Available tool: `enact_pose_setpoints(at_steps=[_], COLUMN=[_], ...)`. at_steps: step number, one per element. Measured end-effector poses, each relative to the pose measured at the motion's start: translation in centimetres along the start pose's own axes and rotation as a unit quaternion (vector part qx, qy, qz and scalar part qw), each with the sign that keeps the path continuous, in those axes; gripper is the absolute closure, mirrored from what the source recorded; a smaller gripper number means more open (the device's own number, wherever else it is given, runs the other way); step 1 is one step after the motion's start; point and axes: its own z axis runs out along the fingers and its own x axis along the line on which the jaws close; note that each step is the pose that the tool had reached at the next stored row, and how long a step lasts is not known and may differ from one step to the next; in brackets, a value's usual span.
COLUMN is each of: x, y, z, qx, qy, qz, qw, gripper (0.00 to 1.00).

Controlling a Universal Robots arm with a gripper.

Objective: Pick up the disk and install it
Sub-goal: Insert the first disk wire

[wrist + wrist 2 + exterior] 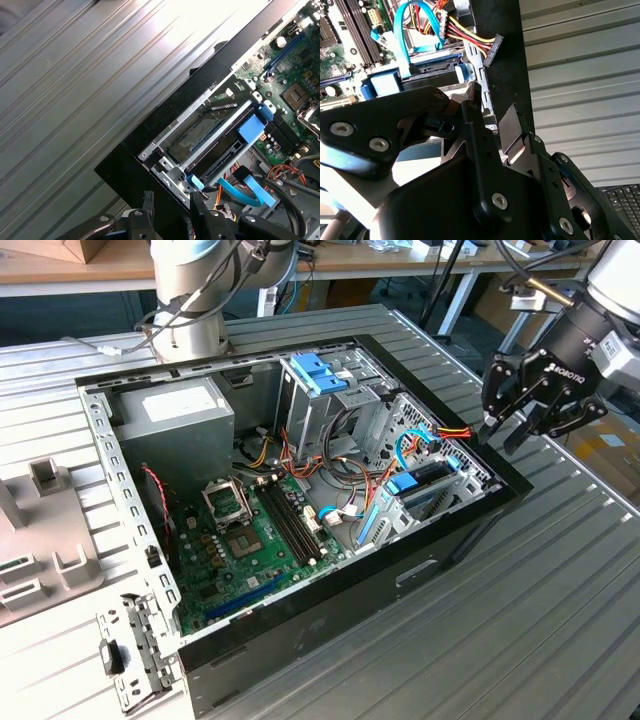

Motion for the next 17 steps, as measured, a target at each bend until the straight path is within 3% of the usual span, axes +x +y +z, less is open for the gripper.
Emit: enact_pose_setpoints(at_steps=[6,17], x=[0.00,-1.00], y=[-0.59,-1.95], z=[0.07,0.52], qx=[-0.0001,-0.0014], qy=[0.0000,0.0002], qz=[-0.001,-0.014], qw=[1.00000,0.99991], gripper=[0.58,0.58])
